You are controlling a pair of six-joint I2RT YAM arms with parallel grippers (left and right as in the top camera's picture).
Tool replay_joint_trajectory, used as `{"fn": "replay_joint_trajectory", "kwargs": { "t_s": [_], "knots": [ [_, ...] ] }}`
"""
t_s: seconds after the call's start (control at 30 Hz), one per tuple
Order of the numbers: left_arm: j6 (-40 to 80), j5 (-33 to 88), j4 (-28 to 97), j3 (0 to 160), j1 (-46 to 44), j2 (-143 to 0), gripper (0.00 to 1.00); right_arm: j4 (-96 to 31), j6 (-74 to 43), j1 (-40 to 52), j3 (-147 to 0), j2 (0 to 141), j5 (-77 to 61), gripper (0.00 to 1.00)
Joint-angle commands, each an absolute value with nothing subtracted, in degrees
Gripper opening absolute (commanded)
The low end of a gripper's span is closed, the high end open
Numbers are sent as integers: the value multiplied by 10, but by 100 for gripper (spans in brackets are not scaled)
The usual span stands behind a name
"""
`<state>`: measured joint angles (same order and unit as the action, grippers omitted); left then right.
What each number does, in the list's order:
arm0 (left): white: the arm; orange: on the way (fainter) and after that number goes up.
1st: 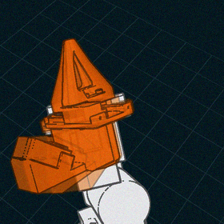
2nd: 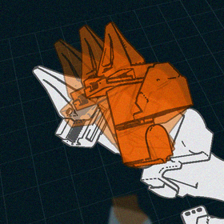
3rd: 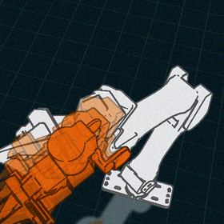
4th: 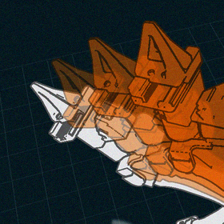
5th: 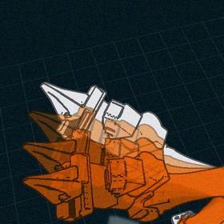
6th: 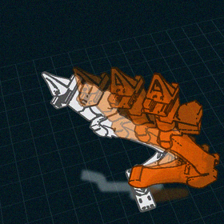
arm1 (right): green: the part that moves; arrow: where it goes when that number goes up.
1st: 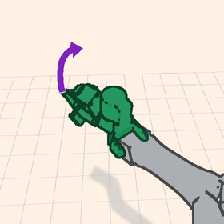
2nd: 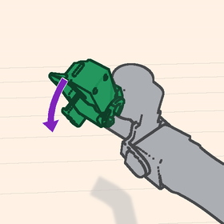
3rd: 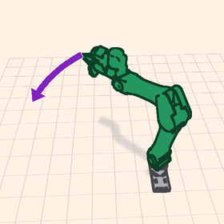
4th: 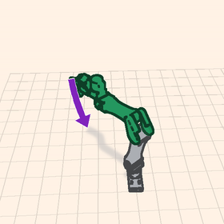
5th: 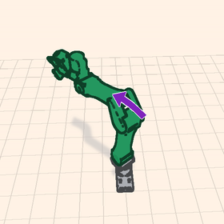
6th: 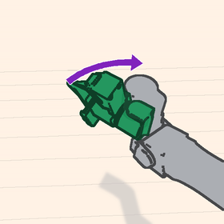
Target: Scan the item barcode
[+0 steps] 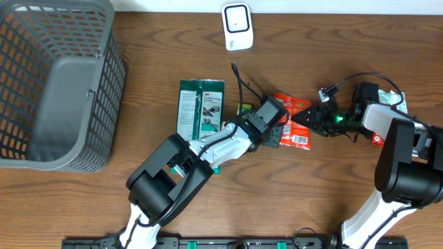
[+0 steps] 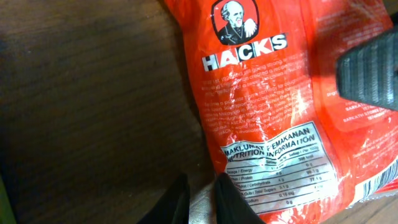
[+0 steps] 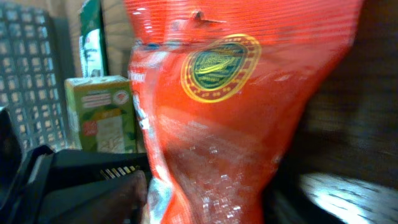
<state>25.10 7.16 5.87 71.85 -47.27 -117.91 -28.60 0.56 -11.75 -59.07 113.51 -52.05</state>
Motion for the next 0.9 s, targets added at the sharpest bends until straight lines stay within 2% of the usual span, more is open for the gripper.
{"fn": "replay_joint_trajectory", "kwargs": {
  "t_s": [0.0,0.13,0.37,0.57,0.87],
  "knots": [
    [249,71,63,717,-471,-1196,17,-291,10,-107,-564,1164,-459,42],
    [249,71,63,717,-471,-1196,17,-292,29,-107,-564,1164,-483,31],
    [249,70,63,717,-471,-1196,17,-296,55,-107,-564,1164,-530,34],
    [249,70,61,717,-471,-1192,17,-298,63,-112,-564,1160,-528,25],
    [231,70,59,717,-471,-1179,17,-309,80,-115,-564,1127,-519,18]
  ]
}}
